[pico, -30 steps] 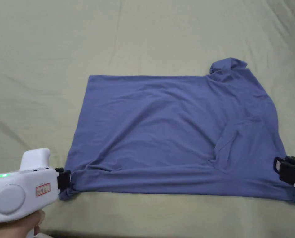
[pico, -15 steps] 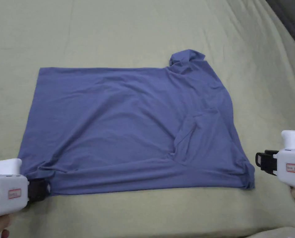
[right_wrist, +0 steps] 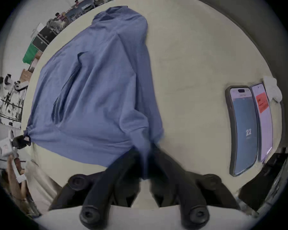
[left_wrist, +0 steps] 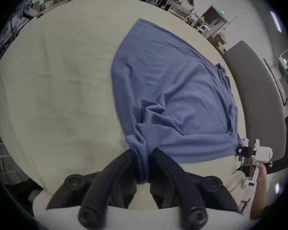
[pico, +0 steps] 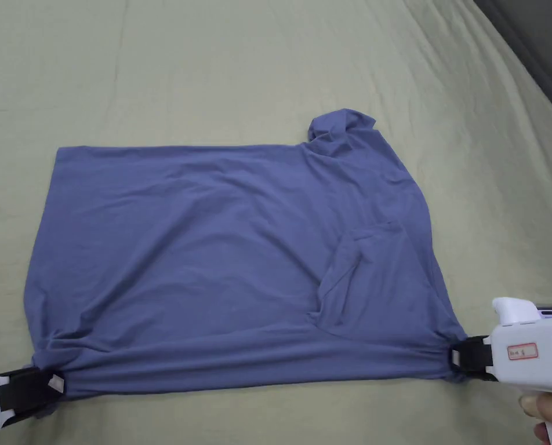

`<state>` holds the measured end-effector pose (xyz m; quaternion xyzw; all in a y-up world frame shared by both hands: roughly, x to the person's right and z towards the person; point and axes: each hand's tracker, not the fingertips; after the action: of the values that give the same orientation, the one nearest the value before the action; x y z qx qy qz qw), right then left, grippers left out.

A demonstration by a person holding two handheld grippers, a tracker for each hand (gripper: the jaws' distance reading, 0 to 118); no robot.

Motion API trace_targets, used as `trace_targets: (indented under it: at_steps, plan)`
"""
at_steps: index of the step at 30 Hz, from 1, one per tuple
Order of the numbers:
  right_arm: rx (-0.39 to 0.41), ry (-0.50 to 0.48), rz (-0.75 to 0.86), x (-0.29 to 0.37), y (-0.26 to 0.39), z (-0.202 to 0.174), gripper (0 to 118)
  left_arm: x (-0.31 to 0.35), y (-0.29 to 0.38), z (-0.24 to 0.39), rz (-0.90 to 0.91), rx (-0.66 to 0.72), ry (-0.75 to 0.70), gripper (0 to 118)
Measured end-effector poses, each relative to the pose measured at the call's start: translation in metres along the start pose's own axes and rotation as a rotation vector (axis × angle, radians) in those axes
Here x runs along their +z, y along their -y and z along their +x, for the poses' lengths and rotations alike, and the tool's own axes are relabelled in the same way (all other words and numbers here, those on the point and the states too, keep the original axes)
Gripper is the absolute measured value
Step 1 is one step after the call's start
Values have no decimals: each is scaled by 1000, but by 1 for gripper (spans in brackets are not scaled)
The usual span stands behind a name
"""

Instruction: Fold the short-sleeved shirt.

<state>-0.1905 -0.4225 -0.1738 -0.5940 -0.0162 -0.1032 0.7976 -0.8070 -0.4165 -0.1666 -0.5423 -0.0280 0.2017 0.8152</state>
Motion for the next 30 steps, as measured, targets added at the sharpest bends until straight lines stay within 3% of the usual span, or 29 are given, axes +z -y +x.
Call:
trace_targets:
  at_steps: [2,3,6,10,15,20,23,25,30]
  plan:
    - [-62,-127,59,4,1,7,8,2,-2,-4,7,69,27,9]
    - [-81,-135,95,11,1,6,8,4,-3,-6,12,105,45,9]
    - [-40,-105,248,41,-13,-17,8,14,-16,-1,51,149,90,9]
    - [-61,-183,398,55,-62,-35,8,15,-55,21,120,166,114,9]
    - [-35,-104,423,24,-135,-62,8,-14,-113,35,168,296,68,9]
    - [-50,-60,332,-39,-188,-68,8,-71,-161,32,138,341,11,9]
    - [-89,-54,275,-69,-197,-66,8,-99,-175,33,93,324,-38,9]
    - [-78,7,219,-88,-198,-64,8,-113,-177,31,78,299,-52,10]
    - [-120,-36,289,-98,-188,-54,8,-113,-170,25,92,306,-29,10]
